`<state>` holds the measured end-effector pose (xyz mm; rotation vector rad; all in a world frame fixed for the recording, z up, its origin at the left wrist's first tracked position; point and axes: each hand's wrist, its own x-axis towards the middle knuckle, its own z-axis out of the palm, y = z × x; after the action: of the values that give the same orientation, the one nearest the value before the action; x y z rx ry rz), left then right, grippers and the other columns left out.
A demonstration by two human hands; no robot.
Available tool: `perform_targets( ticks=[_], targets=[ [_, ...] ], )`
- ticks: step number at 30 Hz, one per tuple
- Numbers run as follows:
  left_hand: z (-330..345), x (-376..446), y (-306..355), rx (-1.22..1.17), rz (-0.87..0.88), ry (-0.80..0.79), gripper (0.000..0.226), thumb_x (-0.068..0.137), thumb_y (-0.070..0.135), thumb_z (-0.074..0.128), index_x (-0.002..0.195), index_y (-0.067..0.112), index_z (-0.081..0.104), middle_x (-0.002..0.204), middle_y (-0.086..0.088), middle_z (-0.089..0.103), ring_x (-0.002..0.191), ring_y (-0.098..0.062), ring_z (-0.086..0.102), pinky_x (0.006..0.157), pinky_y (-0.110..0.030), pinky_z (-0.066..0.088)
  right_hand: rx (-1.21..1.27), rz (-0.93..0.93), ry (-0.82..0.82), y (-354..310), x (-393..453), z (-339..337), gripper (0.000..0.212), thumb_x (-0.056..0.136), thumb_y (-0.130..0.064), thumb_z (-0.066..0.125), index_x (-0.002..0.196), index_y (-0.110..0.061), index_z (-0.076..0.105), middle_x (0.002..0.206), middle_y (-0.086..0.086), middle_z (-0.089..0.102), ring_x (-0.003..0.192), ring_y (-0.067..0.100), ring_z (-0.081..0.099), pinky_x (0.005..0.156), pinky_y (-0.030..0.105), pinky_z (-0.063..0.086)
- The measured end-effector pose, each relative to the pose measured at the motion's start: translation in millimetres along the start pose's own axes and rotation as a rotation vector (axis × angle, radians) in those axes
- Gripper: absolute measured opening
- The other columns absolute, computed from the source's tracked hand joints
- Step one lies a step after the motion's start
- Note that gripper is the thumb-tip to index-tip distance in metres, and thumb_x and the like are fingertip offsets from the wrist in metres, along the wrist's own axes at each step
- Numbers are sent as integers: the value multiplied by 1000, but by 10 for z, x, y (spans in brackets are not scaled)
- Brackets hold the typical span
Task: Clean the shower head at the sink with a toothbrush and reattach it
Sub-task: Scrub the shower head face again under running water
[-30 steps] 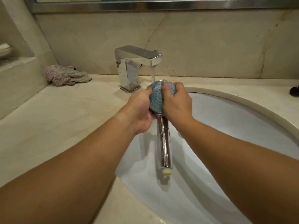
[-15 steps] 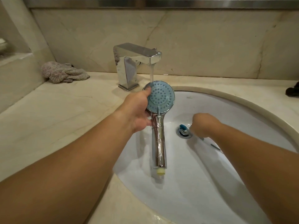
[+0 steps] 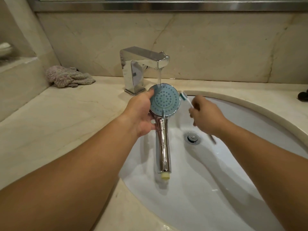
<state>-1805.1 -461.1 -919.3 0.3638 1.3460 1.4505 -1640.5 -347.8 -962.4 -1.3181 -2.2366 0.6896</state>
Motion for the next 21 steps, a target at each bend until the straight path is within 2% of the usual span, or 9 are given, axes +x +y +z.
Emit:
perform_targets(
  ticks=[3,5,8,11,15,19,21],
  targets=[
    [11,-4,14,-23,-6,-7,36,103,48,54,126,24,68,123,-4,72,108,-28,69,71,-45,53,140,-107,139,-253,-87,-122,3,99,-26,48,96,-24,48,83,0,65,70,23,60,57,30,46],
    [18,10,13,-25,-21,-26,40,104,50,51,128,24,68,123,-5,73,106,-28,69,72,-44,51,147,-161,180,-392,-139,-187,5,99,-28,48,96,-25,49,80,-1,63,69,19,55,54,27,39],
    [40,19,11,-20,-28,-70,44,107,49,42,127,22,69,118,-7,76,101,-26,71,78,-44,51,-26,-318,169,-522,-177,-195,14,101,-34,43,93,-23,47,72,-5,54,64,13,47,52,28,32],
    [45,38,8,-23,-27,-103,45,106,45,39,128,20,69,119,-9,77,103,-28,71,79,-46,52,-281,-421,153,-516,-148,-146,19,102,-31,36,86,-21,39,74,-2,47,64,22,44,52,34,29],
    [25,91,11,-29,6,-103,46,106,40,37,129,18,70,123,-9,75,114,-31,69,85,-49,52,-309,-413,258,-399,-115,-162,18,102,-27,39,86,-17,38,80,2,47,63,28,44,53,36,35],
    [42,44,46,-77,4,-126,49,107,41,36,128,12,70,118,-10,77,97,-25,77,65,-34,60,-465,-643,167,-400,-270,19,14,93,-12,58,87,-15,45,80,4,49,51,21,35,45,29,28],
    [49,30,42,-71,12,-130,47,107,40,39,128,12,70,118,-11,77,94,-25,78,62,-33,61,-457,-608,240,-418,-207,7,21,91,-8,60,84,-16,43,76,4,47,47,17,31,43,25,22]
  ],
)
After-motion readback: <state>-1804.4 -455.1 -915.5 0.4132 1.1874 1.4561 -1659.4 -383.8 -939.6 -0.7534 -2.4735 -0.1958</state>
